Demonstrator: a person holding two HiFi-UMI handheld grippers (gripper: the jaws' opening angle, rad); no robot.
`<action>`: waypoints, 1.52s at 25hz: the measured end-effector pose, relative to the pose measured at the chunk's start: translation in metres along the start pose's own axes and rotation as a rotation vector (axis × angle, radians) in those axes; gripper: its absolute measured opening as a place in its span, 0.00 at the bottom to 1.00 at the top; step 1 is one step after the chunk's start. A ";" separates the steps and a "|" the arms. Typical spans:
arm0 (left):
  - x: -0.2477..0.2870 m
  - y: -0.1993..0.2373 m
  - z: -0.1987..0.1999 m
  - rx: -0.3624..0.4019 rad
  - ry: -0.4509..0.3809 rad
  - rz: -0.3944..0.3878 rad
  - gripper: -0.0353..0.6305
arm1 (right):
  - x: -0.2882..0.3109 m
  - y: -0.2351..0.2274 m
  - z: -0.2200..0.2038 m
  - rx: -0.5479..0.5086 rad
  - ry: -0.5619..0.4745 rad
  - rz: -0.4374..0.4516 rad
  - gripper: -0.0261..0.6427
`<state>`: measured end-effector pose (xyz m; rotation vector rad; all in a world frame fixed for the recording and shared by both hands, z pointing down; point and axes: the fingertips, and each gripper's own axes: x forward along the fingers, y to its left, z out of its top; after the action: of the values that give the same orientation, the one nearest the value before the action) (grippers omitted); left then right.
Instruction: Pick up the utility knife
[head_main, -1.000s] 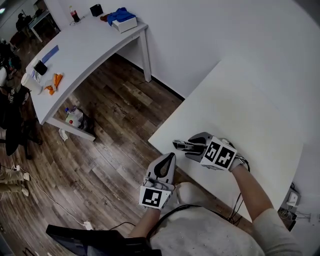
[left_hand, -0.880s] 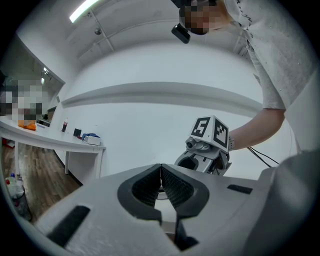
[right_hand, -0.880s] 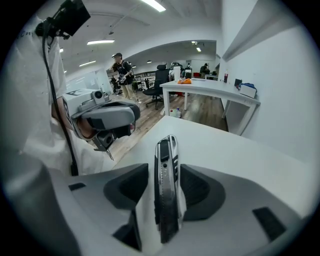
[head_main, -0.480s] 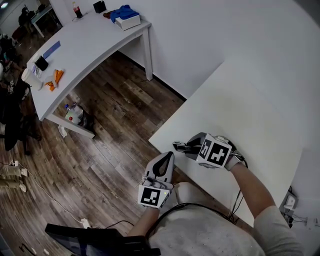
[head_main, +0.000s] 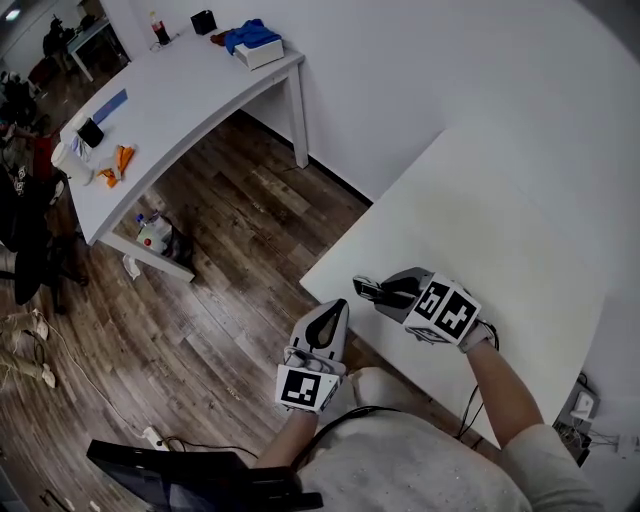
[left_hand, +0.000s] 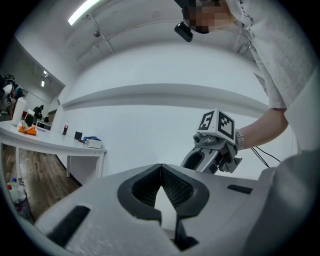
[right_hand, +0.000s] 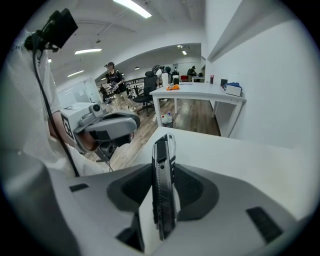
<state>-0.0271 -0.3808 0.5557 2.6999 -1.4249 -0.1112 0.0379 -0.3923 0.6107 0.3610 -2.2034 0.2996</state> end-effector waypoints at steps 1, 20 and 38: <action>0.001 -0.002 0.004 0.003 -0.002 -0.007 0.06 | -0.005 0.001 0.003 0.012 -0.016 -0.004 0.25; 0.002 -0.042 0.091 0.024 -0.024 -0.065 0.06 | -0.113 0.021 0.050 0.333 -0.446 -0.172 0.25; 0.000 -0.053 0.105 0.025 -0.019 -0.115 0.06 | -0.142 0.019 0.046 0.576 -0.697 -0.289 0.25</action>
<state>0.0055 -0.3556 0.4459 2.8077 -1.2835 -0.1272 0.0814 -0.3680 0.4688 1.2415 -2.6484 0.7353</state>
